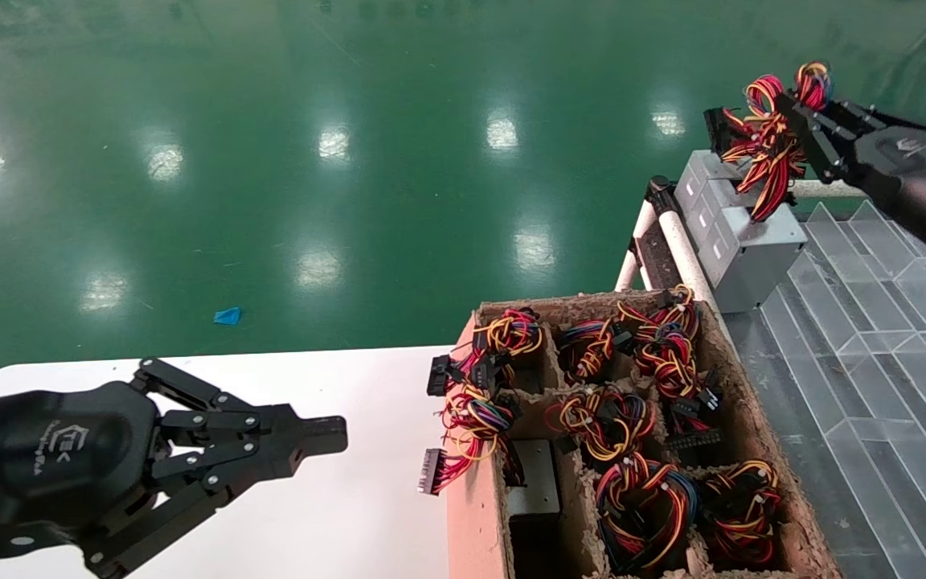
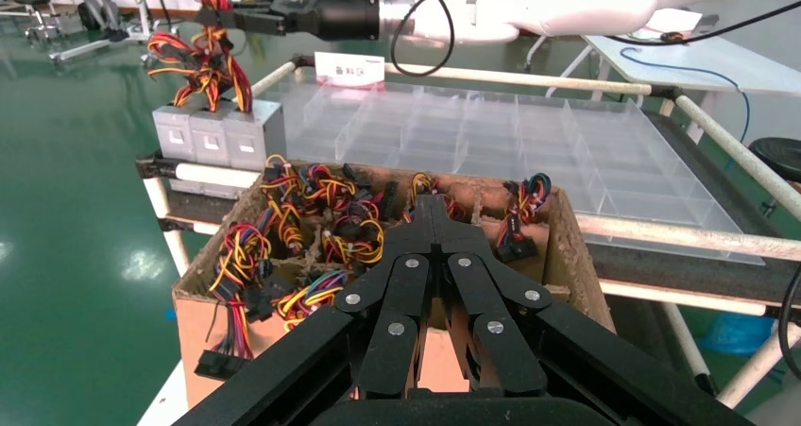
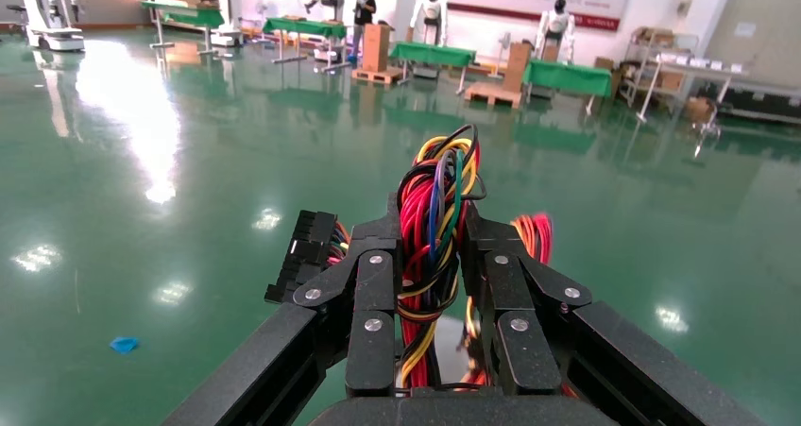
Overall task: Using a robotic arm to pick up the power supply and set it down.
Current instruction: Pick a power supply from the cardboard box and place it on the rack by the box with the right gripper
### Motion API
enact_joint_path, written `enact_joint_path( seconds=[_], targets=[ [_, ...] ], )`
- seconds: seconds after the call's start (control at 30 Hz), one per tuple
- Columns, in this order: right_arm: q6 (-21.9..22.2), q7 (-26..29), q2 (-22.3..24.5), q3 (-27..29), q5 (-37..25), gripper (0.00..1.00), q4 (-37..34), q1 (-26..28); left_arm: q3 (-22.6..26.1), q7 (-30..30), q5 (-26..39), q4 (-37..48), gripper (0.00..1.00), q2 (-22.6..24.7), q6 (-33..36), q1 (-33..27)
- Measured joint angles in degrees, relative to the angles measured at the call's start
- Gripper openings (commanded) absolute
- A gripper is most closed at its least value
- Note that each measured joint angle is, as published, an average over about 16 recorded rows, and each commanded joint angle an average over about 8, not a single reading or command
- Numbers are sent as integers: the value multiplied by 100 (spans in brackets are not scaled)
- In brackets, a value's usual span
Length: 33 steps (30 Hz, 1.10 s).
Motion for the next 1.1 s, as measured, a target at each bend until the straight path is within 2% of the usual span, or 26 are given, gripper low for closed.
enact_joint_path(
  seconds=[0.17, 0.2, 0.23, 0.43, 0.47, 0.5, 1.1],
  targets=[
    [-80, -33, -52, -29, -43, 0, -273, 64, 0, 0, 0, 0, 0, 0, 0, 0],
    [-97, -31, -57, -34, -49, 3, -317, 77, 0, 0, 0, 0, 0, 0, 0, 0],
    [-115, -29, -62, -39, -56, 12, -357, 92, 0, 0, 0, 0, 0, 0, 0, 0],
    [-225, -3, -59, -74, -106, 87, -521, 193, 0, 0, 0, 0, 0, 0, 0, 0],
    [-247, 2, -56, -78, -110, 96, -540, 209, 0, 0, 0, 0, 0, 0, 0, 0],
    [-268, 6, -52, -80, -113, 100, -556, 225, 0, 0, 0, 0, 0, 0, 0, 0],
    [-812, -260, 14, -110, -163, 100, -537, 499, 1, 0, 0, 0, 0, 0, 0, 0]
  ],
)
